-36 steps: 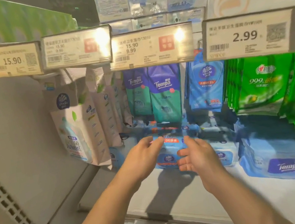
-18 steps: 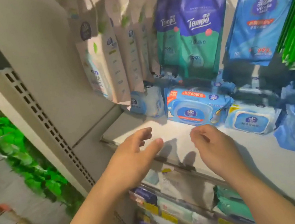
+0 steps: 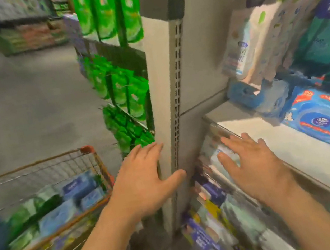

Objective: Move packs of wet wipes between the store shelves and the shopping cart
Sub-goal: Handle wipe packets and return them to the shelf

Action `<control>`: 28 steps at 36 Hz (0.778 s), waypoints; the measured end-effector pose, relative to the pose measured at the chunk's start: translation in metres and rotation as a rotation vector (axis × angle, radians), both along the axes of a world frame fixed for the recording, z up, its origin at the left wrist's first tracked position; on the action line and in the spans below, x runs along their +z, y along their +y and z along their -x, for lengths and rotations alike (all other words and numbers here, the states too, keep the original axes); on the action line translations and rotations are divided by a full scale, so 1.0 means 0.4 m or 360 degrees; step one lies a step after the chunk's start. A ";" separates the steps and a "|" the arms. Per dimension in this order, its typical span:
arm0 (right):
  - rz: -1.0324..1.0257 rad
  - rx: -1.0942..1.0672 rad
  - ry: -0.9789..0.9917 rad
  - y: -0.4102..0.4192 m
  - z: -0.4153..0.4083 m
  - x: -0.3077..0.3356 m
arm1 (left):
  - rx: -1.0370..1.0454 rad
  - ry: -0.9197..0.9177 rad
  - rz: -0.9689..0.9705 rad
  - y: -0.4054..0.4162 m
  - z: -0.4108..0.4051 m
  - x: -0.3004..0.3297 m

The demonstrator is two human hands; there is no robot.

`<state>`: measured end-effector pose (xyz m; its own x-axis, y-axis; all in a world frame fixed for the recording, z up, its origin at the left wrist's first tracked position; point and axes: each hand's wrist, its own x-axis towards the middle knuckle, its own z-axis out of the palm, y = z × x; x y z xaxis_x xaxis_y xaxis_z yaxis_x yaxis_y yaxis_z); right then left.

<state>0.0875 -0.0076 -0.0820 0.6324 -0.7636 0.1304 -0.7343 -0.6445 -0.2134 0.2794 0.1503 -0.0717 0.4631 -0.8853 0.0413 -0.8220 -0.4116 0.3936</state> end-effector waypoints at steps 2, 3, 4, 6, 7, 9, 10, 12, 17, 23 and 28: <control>-0.0040 0.0058 -0.0029 0.049 -0.067 0.003 | 0.0103 0.0042 -0.0022 0.081 -0.060 -0.011; -0.0083 0.0093 -0.0002 0.073 -0.105 0.004 | 0.0162 0.0064 -0.0041 0.122 -0.089 -0.014; -0.0128 0.0136 0.0028 0.099 -0.143 0.005 | 0.0224 0.0088 -0.0060 0.165 -0.118 -0.018; -0.0199 0.0222 0.0057 0.151 -0.222 0.001 | 0.0342 0.0154 -0.0075 0.250 -0.168 -0.021; -0.0221 0.0267 0.0059 0.181 -0.262 0.002 | 0.0399 0.0181 -0.0072 0.296 -0.194 -0.024; -0.0237 0.0351 0.0073 0.244 -0.338 0.001 | 0.0510 0.0216 -0.0043 0.387 -0.244 -0.037; -0.0239 0.0392 0.0085 0.275 -0.376 -0.001 | 0.0559 0.0212 -0.0033 0.432 -0.268 -0.046; -0.0257 0.0478 0.0099 0.341 -0.448 -0.003 | 0.0651 0.0212 -0.0020 0.523 -0.311 -0.052; -0.0300 0.0677 0.0191 0.495 -0.615 -0.012 | 0.0909 0.0285 -0.0003 0.719 -0.404 -0.075; -0.0360 0.0915 0.0152 0.633 -0.759 -0.050 | 0.1171 0.0409 0.0005 0.887 -0.478 -0.109; -0.0404 0.1059 0.0206 0.693 -0.873 -0.081 | 0.1344 0.0476 0.0037 0.968 -0.527 -0.127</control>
